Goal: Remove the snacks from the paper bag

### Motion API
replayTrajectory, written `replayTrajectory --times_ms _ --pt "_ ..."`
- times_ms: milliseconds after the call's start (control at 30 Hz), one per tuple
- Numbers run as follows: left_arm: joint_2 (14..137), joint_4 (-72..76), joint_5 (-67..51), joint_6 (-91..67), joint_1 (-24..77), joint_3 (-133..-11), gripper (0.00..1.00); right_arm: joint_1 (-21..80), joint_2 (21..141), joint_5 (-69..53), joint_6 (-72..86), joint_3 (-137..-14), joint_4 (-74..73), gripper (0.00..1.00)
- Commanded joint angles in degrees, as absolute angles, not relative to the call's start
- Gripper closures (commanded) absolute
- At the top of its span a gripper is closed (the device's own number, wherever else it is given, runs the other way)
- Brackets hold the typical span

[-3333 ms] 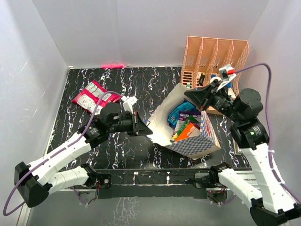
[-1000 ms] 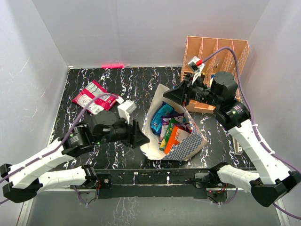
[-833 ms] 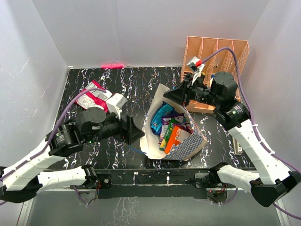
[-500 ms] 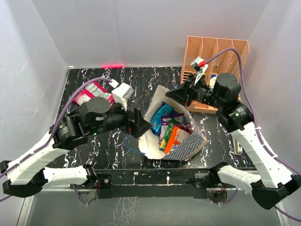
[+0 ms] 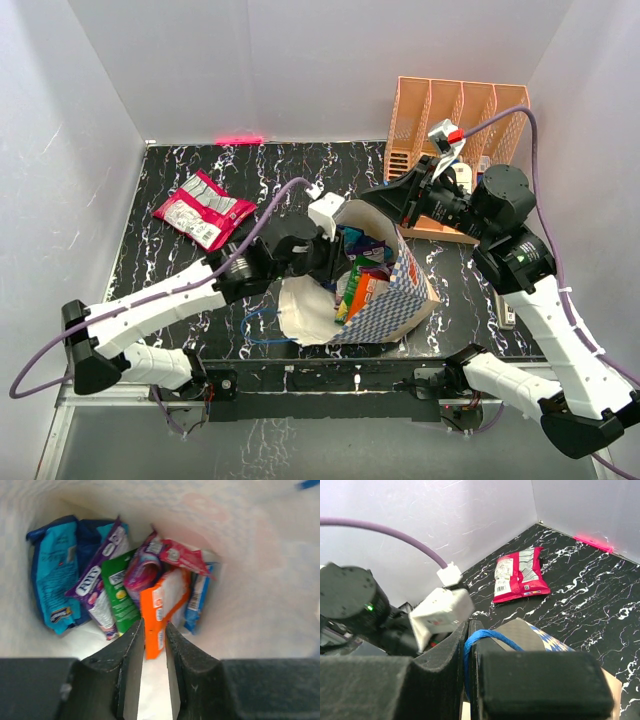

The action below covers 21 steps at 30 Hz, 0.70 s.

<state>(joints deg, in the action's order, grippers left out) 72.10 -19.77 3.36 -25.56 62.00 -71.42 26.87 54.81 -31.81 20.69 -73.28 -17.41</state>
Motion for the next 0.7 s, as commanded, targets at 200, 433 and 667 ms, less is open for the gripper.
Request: replayTrajectory --times_ms 200,433,667 --pt "77.6 -16.7 18.4 -24.5 62.2 -68.0 0.69 27.0 53.4 -31.4 21.3 -74.5 -8.9 0.93" --pt "82.4 -12.6 20.4 -25.0 62.2 -65.1 0.53 27.0 53.5 -31.2 21.1 -74.4 -8.9 0.93" --pt "85.8 -9.6 23.4 -28.0 62.2 -63.0 0.4 27.0 53.7 -30.9 20.2 -75.3 -10.1 0.93"
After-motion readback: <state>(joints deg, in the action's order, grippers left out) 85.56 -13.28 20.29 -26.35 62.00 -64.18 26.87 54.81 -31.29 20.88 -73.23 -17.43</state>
